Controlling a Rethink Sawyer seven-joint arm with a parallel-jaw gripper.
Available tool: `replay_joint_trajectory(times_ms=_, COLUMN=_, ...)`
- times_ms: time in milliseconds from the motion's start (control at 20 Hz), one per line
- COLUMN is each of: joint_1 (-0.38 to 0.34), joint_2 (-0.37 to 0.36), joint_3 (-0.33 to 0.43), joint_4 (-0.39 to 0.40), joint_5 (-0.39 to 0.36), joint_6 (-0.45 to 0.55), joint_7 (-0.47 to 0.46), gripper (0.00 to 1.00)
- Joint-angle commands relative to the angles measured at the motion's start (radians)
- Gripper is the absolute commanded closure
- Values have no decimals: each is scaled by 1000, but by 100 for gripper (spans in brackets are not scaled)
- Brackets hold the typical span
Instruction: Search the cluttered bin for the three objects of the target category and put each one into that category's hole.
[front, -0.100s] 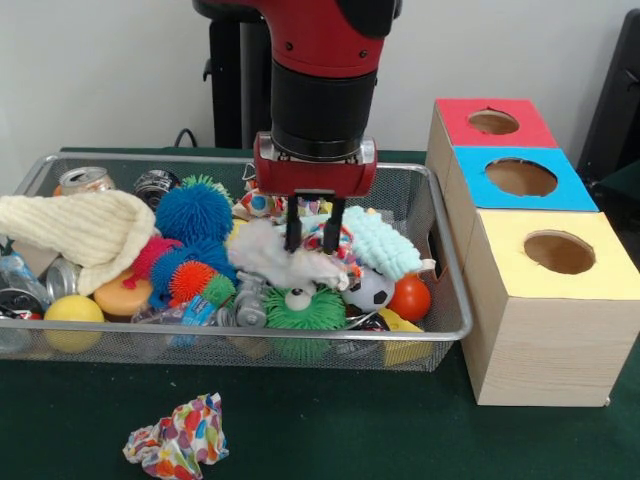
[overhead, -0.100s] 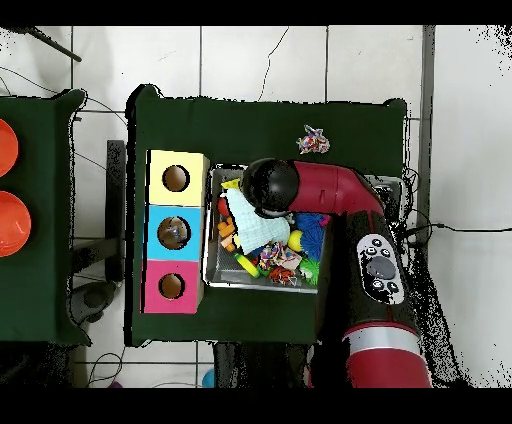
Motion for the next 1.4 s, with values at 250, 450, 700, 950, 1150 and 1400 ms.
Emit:
replay_joint_trajectory(times_ms=250, joint_1=-16, joint_2=46, joint_3=6, joint_4=81, joint_5=7, joint_6=-46, joint_7=142, gripper=0)
replay_joint_trajectory(times_ms=450, joint_1=-16, joint_2=34, joint_3=3, joint_4=74, joint_5=12, joint_6=-1, joint_7=129, gripper=0)
replay_joint_trajectory(times_ms=700, joint_1=-31, joint_2=8, joint_3=9, joint_4=64, joint_5=30, joint_6=73, joint_7=103, gripper=0)
replay_joint_trajectory(times_ms=950, joint_1=-42, joint_2=7, joint_3=15, joint_4=58, joint_5=28, joint_6=84, joint_7=80, gripper=0)
replay_joint_trajectory(times_ms=1150, joint_1=-49, joint_2=22, joint_3=17, joint_4=62, joint_5=21, joint_6=40, joint_7=87, gripper=0)
replay_joint_trajectory(times_ms=1400, joint_1=-53, joint_2=66, joint_3=14, joint_4=48, joint_5=-3, joint_6=-21, joint_7=94, gripper=0)
